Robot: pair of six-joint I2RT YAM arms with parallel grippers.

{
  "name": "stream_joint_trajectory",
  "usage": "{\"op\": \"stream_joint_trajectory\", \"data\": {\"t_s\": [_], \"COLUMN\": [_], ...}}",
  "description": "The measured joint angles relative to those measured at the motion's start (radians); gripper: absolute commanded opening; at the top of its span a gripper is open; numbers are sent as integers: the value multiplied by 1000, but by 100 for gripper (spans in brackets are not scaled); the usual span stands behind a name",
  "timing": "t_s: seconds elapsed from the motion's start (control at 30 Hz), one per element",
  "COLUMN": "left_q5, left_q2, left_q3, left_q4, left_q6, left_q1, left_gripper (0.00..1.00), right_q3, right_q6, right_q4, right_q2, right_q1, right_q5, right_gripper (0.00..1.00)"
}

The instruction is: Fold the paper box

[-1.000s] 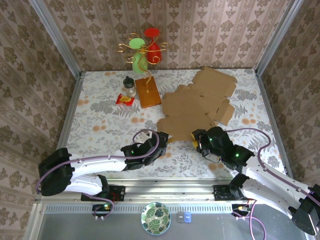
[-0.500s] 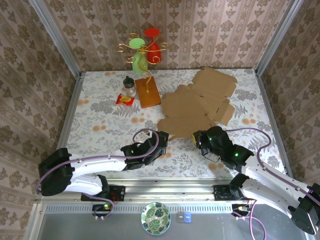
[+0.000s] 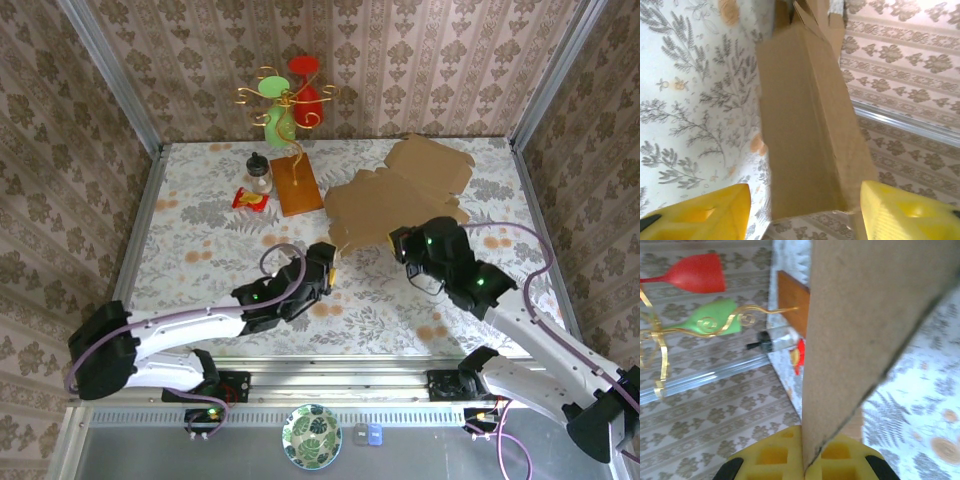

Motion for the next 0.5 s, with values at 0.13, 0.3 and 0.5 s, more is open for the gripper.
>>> {"op": "stream_joint_trajectory", "data": {"t_s": [0.13, 0.3, 0.5], "left_q5": [38, 67, 126], "left_q2": [-106, -249, -371], "left_q3": [51, 112, 125], "left_q4": [-123, -286, -492], "left_q6": [104, 234, 363], "left_q1": [68, 161, 323], "left_gripper": [71, 68, 64], "right_q3": [126, 312, 522], "right_q6": [-68, -129, -142], "right_q4": [1, -42, -167], "right_q2": [74, 192, 258], "right_q1": [-71, -114, -111], "right_q5": [-50, -89, -102], "right_gripper": [0, 0, 0]}}
